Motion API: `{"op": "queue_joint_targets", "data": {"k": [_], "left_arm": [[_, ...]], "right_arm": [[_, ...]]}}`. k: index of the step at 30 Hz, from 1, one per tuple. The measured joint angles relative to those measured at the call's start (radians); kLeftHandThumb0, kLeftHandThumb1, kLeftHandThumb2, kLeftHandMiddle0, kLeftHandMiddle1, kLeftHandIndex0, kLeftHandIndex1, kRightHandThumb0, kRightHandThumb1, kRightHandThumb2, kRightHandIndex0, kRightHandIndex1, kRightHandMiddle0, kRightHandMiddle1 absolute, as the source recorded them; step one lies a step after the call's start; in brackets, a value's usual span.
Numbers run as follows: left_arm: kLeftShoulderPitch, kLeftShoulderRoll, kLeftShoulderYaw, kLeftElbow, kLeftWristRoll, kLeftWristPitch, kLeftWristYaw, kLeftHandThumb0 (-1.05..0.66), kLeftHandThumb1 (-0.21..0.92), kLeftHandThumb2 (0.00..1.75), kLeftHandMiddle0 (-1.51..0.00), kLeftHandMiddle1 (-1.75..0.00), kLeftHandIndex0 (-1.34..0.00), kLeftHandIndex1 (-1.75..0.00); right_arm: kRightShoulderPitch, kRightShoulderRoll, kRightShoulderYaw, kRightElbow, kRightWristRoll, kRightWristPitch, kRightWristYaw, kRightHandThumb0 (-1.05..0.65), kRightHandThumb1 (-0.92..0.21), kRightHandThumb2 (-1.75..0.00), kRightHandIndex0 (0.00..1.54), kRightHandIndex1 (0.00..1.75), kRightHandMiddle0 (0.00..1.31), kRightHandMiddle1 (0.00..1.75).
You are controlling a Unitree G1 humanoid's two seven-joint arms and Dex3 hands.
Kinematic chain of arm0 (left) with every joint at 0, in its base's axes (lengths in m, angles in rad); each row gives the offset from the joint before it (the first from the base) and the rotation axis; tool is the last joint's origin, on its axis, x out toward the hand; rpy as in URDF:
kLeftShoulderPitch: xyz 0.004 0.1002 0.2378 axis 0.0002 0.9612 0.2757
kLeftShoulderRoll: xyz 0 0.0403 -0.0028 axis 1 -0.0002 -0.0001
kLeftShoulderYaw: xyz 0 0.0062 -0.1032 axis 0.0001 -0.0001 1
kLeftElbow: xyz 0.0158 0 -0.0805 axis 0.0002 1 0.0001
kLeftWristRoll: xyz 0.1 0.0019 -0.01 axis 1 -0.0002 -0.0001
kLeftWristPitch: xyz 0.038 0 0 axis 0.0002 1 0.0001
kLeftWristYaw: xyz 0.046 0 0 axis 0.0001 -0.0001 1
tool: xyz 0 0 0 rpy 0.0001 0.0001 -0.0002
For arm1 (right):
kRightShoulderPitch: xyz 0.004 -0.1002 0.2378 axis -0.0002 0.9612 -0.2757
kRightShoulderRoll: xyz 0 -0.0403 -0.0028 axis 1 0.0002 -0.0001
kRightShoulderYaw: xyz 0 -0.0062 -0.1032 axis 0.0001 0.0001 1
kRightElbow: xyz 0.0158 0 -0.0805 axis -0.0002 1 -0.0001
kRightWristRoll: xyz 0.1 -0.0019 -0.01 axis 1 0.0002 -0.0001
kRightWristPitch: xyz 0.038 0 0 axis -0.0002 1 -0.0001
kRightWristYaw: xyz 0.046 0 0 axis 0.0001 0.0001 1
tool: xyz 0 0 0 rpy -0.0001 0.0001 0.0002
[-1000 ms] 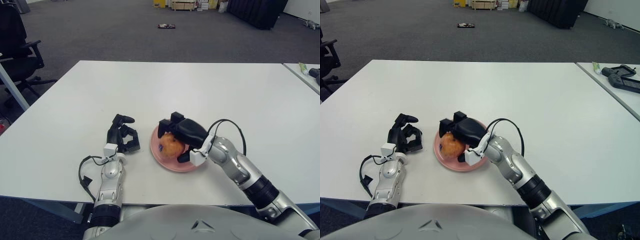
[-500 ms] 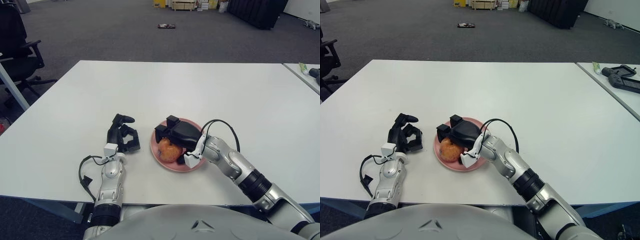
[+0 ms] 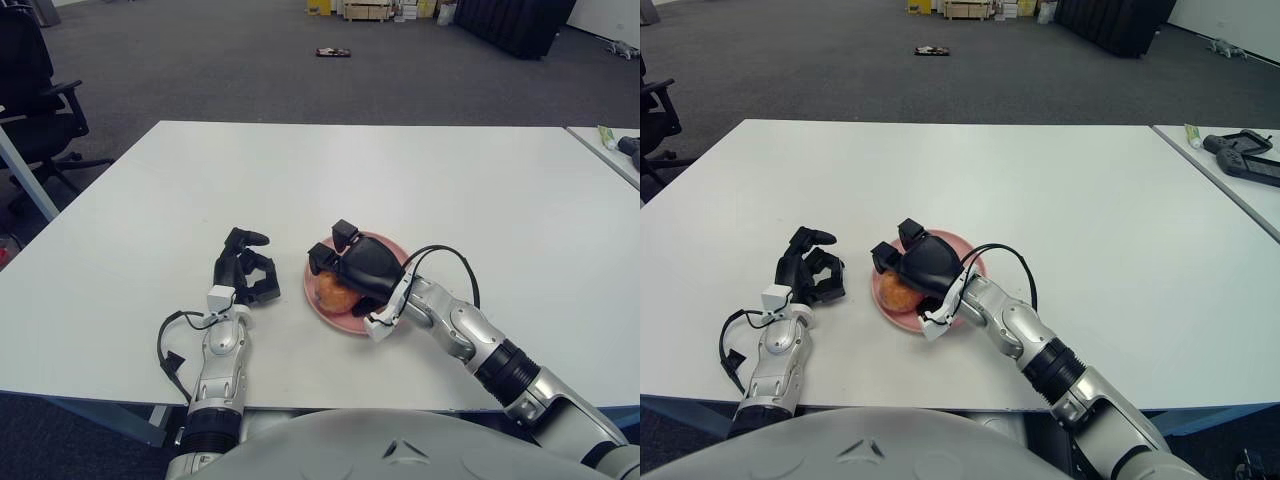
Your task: Put the apple into the plate.
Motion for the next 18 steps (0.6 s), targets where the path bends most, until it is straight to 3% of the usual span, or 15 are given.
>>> {"op": "queue_joint_targets", "data": {"k": [3, 5, 7, 11, 18], "left_arm": [[0.000, 0.000, 0.000, 0.005, 0.001, -0.008, 0.000, -0.01, 0.19, 1.47, -0.68, -1.75, -0.51, -1.72], [0.000, 0.001, -0.001, 0.008, 0.004, -0.010, 0.001, -0.01, 0.18, 1.47, -0.69, -1.75, -0.53, -1.69], [-0.001, 0.002, 0.000, 0.011, 0.011, -0.013, 0.004, -0.01, 0.17, 1.47, -0.70, -1.75, -0.54, -1.68], [-0.004, 0.004, 0.000, 0.014, 0.017, -0.010, 0.009, -0.01, 0.17, 1.48, -0.71, -1.75, -0.54, -1.66], [-0.008, 0.004, 0.001, 0.014, 0.020, -0.001, 0.013, -0.01, 0.14, 1.50, -0.73, -1.75, -0.58, -1.65]], "right_arm": [[0.014, -0.001, -0.013, 0.001, 0.035, -0.011, -0.002, -0.01, -0.37, -1.19, 0.50, 1.75, 0.54, 1.57], [0.026, 0.000, -0.026, 0.001, 0.091, -0.016, 0.021, -0.43, -0.46, -1.01, 0.20, 1.55, 0.22, 1.59], [0.035, 0.000, -0.046, -0.005, 0.152, -0.014, 0.066, -0.63, -0.54, -0.89, 0.10, 1.27, 0.11, 1.37], [0.037, -0.021, -0.062, -0.037, 0.209, -0.013, 0.159, -0.82, -0.67, -0.68, 0.02, 0.76, 0.02, 1.00], [0.053, -0.055, -0.086, -0.118, 0.234, -0.020, 0.228, -0.95, -0.75, -0.55, 0.00, 0.09, 0.00, 0.37]]}}
